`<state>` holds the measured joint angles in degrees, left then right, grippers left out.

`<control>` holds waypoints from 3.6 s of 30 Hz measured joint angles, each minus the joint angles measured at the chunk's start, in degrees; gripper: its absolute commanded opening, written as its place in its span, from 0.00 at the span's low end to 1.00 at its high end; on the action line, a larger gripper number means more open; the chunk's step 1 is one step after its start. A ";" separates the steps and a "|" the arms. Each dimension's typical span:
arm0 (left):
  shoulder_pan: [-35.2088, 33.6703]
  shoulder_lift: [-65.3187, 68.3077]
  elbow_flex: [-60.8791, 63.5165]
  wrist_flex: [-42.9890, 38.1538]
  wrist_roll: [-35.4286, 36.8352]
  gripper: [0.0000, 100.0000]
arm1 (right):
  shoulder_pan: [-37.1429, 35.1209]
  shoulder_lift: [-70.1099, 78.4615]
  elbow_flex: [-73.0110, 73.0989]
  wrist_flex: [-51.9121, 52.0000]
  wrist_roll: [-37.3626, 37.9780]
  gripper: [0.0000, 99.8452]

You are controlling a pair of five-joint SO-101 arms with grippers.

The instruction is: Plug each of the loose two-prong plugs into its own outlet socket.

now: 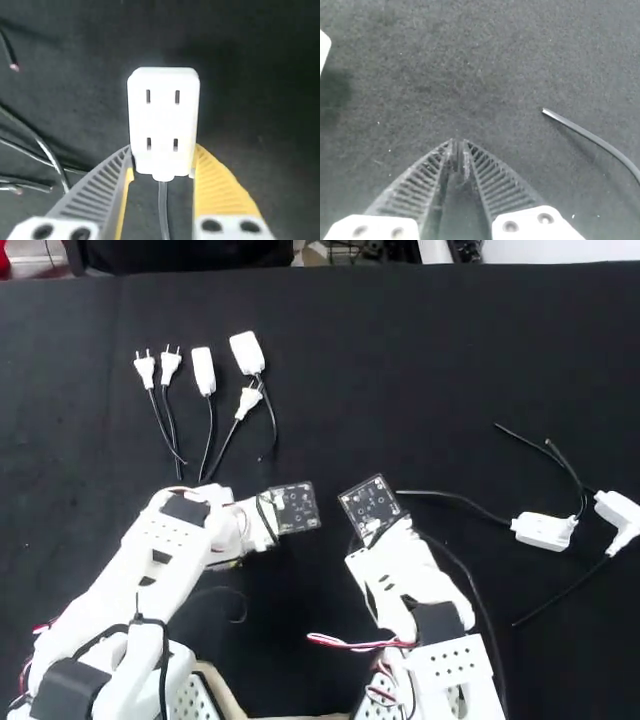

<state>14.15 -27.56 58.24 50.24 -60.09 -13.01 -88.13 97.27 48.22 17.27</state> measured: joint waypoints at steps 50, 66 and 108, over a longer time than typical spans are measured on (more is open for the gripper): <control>-31.38 -55.56 29.89 10.20 35.08 0.09 | -10.46 94.59 -79.65 -2.11 -26.73 0.11; -30.86 -70.07 34.11 18.55 29.80 0.09 | -17.93 117.54 -106.11 -2.20 -41.14 0.16; -29.71 -76.31 35.96 21.10 28.31 0.09 | -16.18 165.71 -179.69 30.33 -42.29 0.01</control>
<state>-15.56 -103.87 94.20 71.34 -31.78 -29.19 77.58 -82.42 78.55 -25.01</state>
